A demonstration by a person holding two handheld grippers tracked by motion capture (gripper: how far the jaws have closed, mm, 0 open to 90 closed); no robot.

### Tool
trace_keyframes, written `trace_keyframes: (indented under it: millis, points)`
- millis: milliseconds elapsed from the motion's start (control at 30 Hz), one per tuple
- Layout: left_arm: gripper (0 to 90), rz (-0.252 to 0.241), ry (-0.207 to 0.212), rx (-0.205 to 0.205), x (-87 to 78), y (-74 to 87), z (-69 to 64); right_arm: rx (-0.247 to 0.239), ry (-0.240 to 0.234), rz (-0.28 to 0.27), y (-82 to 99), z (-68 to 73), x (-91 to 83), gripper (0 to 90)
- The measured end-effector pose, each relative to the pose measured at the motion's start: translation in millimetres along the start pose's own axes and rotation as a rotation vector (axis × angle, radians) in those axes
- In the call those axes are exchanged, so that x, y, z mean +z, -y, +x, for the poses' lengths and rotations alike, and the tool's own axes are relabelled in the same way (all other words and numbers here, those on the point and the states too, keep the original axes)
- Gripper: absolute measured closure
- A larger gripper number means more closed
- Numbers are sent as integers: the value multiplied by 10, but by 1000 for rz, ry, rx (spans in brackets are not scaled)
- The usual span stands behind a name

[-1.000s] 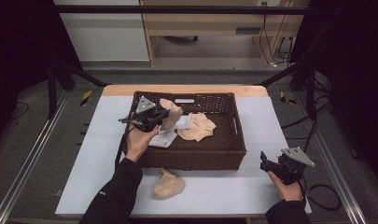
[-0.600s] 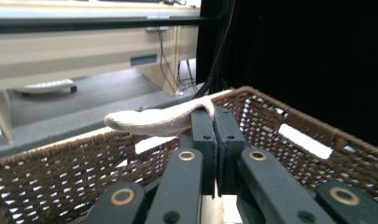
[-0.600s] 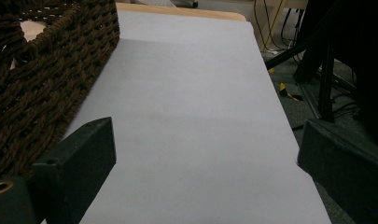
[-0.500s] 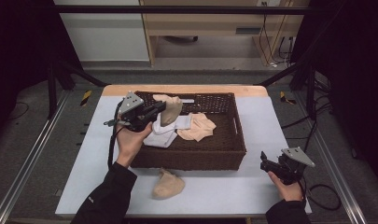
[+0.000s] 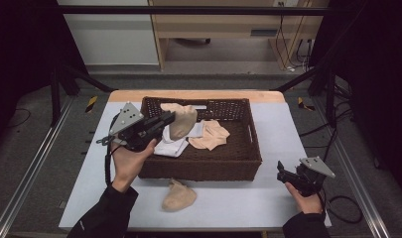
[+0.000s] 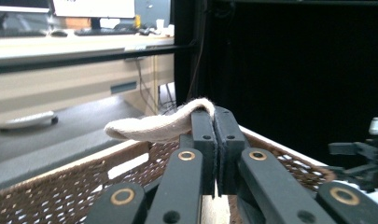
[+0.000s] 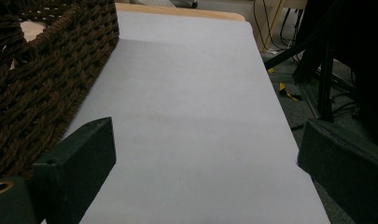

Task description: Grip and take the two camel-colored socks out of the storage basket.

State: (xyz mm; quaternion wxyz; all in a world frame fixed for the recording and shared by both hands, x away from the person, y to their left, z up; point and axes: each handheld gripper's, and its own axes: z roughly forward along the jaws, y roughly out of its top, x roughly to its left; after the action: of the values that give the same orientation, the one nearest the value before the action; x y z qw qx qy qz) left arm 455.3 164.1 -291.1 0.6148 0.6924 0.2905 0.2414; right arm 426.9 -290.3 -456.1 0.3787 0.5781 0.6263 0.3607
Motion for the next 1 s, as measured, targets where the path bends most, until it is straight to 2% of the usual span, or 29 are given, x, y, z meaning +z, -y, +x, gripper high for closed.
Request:
trace_keyframes:
  millis: [33, 233, 367, 600, 733, 933, 1000]
  points:
    - [880, -6, 14, 18, -70, -37, -64, 1, 1, 0, 0, -1, -4, 47]
    - [880, -15, 45, 36, -195, -82, -213, 3, 1, 2, 3, -1, -8, 47]
    - [880, -15, 66, 40, -260, -57, -308, 2, 2, -1, 4, -2, -12, 47]
    - [880, 0, 94, 51, -409, 82, -444, 1, 4, 0, 6, -5, -14, 47]
    - [880, 6, 133, 46, -505, 205, -533, 0, 5, 2, 9, -6, -14, 48]
    - [880, 21, 166, 40, -553, 356, -629, 3, 6, 3, 11, -10, -17, 47]
    - [880, 42, 181, 36, -549, 443, -674, 3, 5, 3, 11, -9, -16, 48]
